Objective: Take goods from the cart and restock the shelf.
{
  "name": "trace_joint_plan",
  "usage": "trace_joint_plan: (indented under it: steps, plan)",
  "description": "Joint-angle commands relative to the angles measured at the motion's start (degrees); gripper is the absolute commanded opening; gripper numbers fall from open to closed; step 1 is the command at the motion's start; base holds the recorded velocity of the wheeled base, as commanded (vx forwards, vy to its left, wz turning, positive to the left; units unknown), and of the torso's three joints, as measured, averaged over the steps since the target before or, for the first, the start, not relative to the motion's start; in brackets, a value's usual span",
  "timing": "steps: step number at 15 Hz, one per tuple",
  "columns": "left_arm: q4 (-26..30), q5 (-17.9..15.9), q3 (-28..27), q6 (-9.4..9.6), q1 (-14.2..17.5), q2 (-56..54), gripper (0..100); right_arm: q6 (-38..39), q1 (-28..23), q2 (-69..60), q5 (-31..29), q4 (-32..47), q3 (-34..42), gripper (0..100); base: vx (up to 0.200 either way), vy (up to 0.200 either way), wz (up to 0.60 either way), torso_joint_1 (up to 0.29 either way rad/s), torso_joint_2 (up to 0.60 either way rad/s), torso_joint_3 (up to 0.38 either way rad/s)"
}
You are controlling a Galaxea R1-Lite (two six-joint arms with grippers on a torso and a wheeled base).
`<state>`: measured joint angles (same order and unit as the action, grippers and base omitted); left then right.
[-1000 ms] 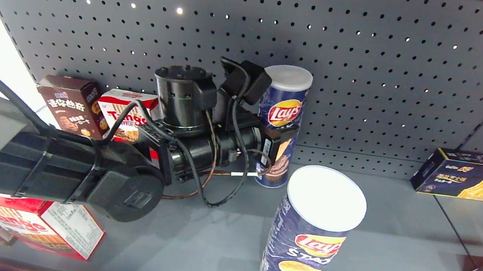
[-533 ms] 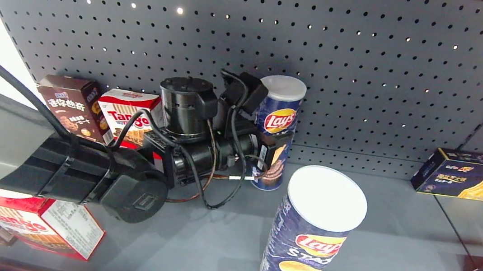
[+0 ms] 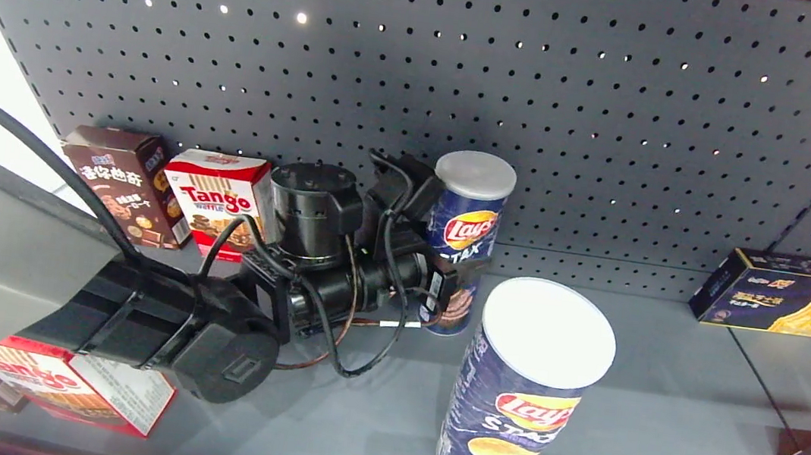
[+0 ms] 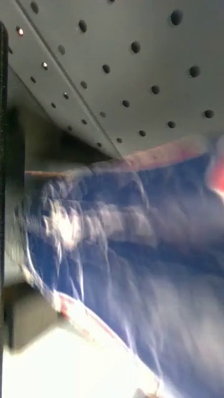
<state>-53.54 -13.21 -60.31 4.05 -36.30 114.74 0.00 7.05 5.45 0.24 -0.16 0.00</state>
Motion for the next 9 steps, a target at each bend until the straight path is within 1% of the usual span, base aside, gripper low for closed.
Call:
trace_joint_plan:
  steps: [1,3,7,8,9]
  plan:
    - [0.1,-0.06,0.1,-0.09,-0.08,-0.3,100,0.0,-0.01,0.09,0.02,-0.02,0.0,100,0.0,0.0,0.0,0.0,0.0,0.0]
    - [0.19,0.12,0.28,-0.18,0.18,-2.24,100,0.0,-0.01,0.09,0.02,-0.02,0.0,100,0.0,0.0,0.0,0.0,0.0,0.0]
    - [1.95,0.38,5.02,-0.09,0.53,-10.24,100,0.0,-0.01,0.09,0.02,-0.02,0.0,100,0.0,0.0,0.0,0.0,0.0,0.0]
    - [4.06,1.17,6.87,-0.09,0.71,-12.96,100,0.0,-0.01,0.09,0.02,-0.02,0.0,100,0.0,0.0,0.0,0.0,0.0,0.0]
    - [6.17,1.88,7.4,0.17,0.88,-14.98,100,0.0,-0.01,0.09,0.02,-0.02,0.0,100,0.0,0.0,0.0,0.0,0.0,0.0]
